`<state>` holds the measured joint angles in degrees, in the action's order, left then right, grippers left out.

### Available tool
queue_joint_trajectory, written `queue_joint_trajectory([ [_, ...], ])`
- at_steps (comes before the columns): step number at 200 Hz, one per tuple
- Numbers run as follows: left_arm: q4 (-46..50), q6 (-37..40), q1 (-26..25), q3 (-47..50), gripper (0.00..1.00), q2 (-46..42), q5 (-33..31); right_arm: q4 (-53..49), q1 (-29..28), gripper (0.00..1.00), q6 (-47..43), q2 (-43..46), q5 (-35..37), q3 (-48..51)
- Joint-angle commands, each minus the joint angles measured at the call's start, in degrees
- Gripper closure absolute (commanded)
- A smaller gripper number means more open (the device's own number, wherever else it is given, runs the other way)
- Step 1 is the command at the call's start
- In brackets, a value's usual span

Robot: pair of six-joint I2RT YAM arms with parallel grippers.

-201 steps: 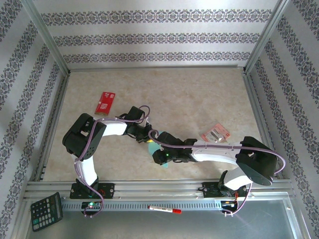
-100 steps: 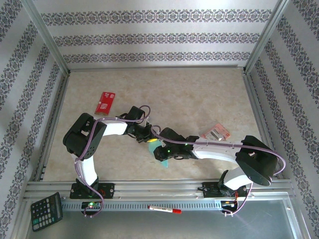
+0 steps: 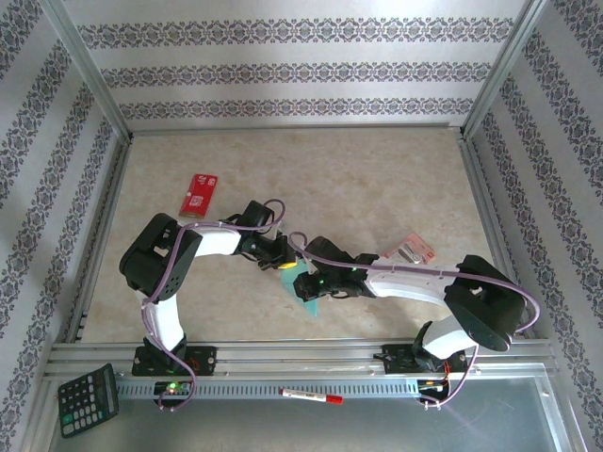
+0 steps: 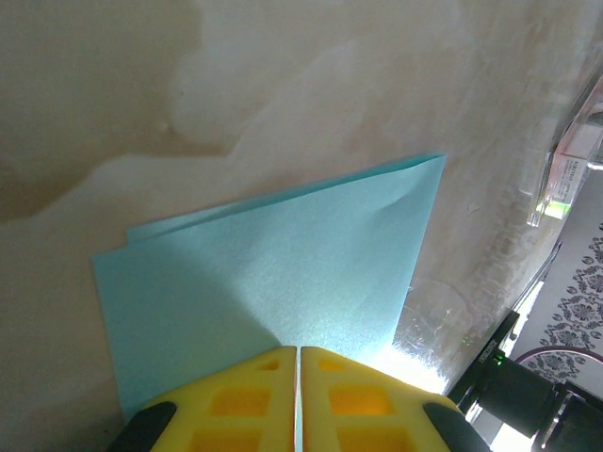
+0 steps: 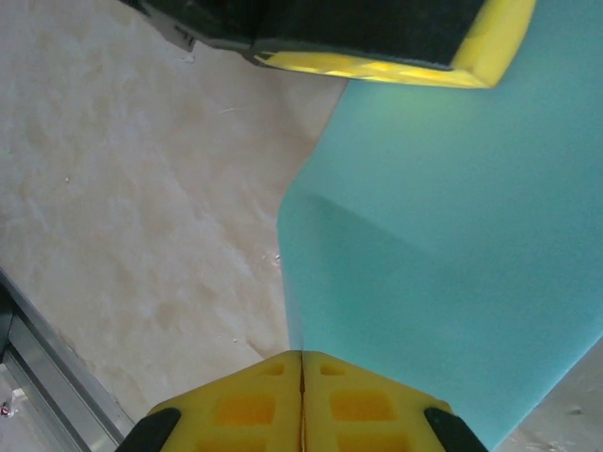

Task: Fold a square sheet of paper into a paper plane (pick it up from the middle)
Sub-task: Third fold the triangle at the center of the table.

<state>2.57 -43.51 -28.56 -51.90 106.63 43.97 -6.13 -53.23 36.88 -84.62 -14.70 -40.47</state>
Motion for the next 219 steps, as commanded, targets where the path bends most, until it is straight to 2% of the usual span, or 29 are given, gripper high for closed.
queue_joint_trajectory([
  [1,3.64,1.67,-0.54,-0.61,0.9,2.3,-0.72,0.7,1.24,0.93,-1.68,-1.34,-2.2,0.84],
  [109,4.29,2.27,-0.59,-0.75,0.91,2.35,-0.77,0.25,6.16,0.9,-3.79,-3.63,-5.23,0.84],
  [219,4.47,2.39,-0.54,-0.86,0.91,2.61,-0.66,0.03,8.25,0.87,-5.62,-5.91,-6.55,0.65],
])
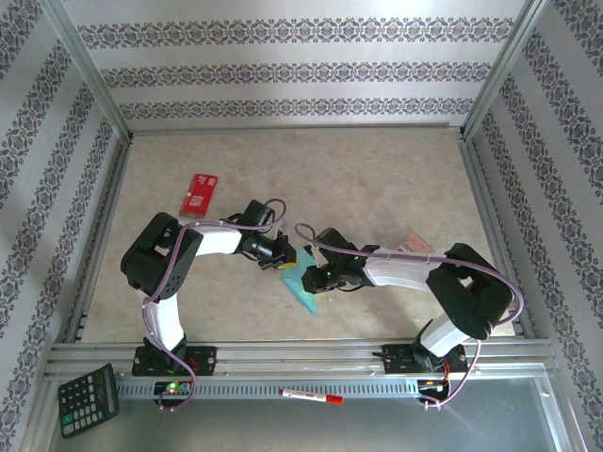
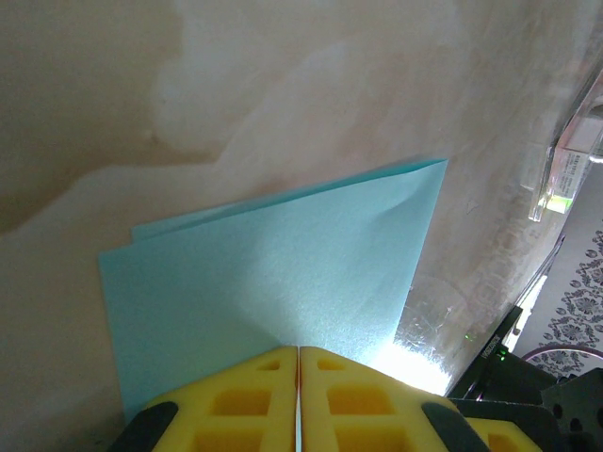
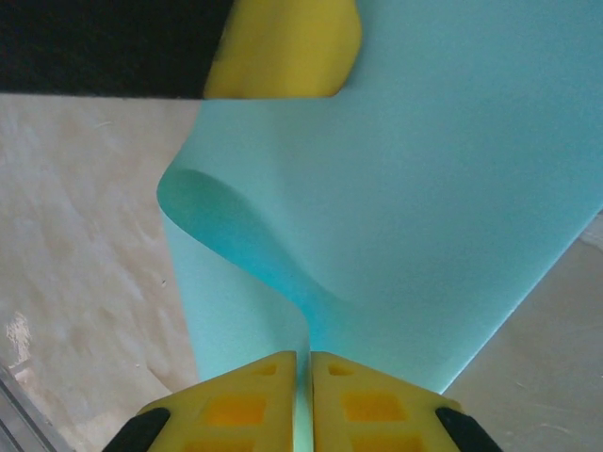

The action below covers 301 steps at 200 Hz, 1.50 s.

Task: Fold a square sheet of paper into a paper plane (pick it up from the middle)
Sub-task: Third fold the triangle at the center of the table.

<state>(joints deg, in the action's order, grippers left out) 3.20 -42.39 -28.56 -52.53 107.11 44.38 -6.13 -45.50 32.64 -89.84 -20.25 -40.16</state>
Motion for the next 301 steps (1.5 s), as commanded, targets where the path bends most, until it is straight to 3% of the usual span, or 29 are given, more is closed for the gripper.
queue_joint_trajectory([
  [1,3.88,1.27,-0.54,-0.21,0.91,2.13,-1.06,0.01,0.51,0.86,-1.36,-0.69,-1.01,0.35],
  [301,3.69,1.39,-0.63,-0.06,0.91,2.02,-0.79,0.61,0.71,0.9,-1.98,-4.46,-0.93,1.05],
])
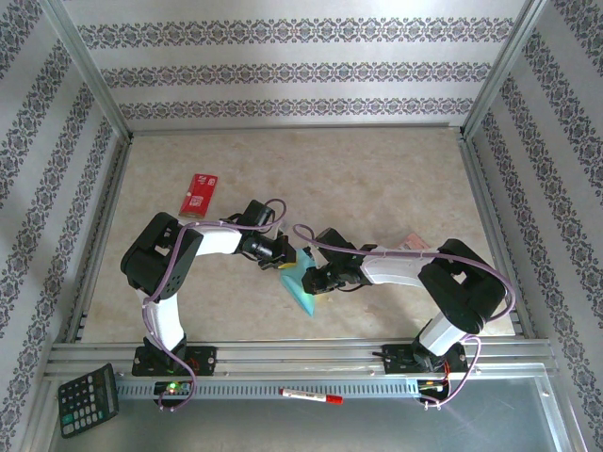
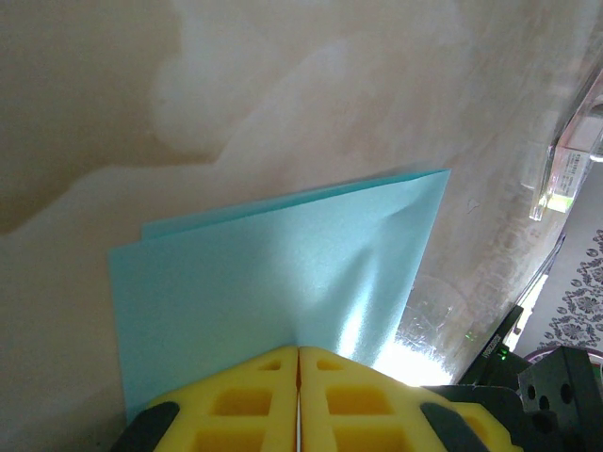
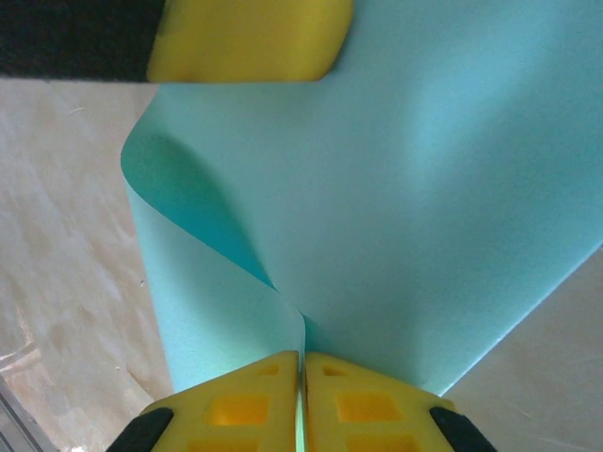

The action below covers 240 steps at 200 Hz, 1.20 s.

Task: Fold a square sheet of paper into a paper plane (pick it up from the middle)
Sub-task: Third fold the triangle at the center of the table.

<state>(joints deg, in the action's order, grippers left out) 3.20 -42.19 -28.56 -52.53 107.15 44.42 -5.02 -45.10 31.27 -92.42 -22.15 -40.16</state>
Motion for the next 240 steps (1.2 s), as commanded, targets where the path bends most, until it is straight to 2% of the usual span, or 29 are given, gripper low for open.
queue_joint_trajectory([
  [1,3.72,1.22,-0.63,-0.04,0.91,1.99,-0.83,-0.52,0.34,0.9,-0.6,-1.93,0.97,1.05],
  [85,3.92,1.16,-0.69,-0.45,0.9,1.7,-0.92,-2.49,0.3,0.91,-0.27,-1.98,1.65,1.08],
  [157,3.91,1.26,-0.83,-0.16,0.91,1.72,-0.93,-3.74,0.58,0.85,-0.25,1.56,-0.63,-1.94],
  [240,4.02,1.48,-0.88,-0.12,0.91,1.69,-1.01,-3.2,0.83,0.93,-0.98,-0.19,-2.37,-3.52],
])
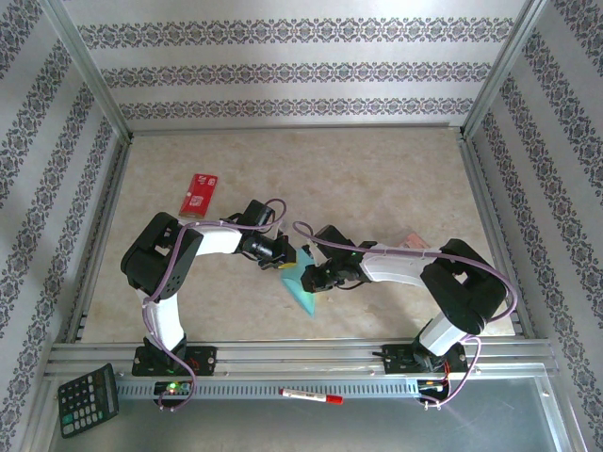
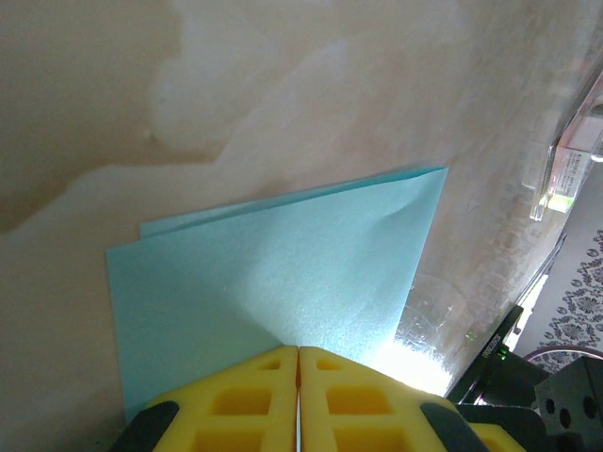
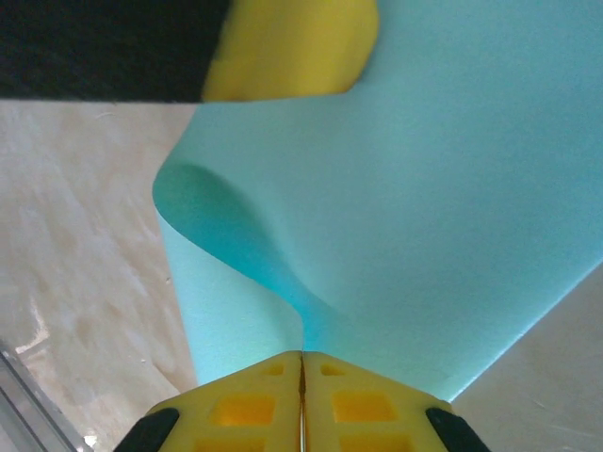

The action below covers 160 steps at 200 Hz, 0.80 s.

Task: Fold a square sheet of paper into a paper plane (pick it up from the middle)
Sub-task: Third fold the triangle at the center of the table.

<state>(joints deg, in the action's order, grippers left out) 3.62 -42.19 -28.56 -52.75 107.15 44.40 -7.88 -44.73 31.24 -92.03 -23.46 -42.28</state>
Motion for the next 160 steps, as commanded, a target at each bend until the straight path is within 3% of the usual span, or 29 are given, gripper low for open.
queue_joint_trajectory([
  [1,3.6,1.49,-0.84,0.1,0.91,1.67,-1.03,-0.32,0.45,0.93,-0.94,-0.64,-1.06,-1.4],
  [160,3.55,1.33,-0.87,0.36,0.91,1.6,-0.9,0.44,0.78,0.95,-1.12,-2.36,1.58,1.74],
])
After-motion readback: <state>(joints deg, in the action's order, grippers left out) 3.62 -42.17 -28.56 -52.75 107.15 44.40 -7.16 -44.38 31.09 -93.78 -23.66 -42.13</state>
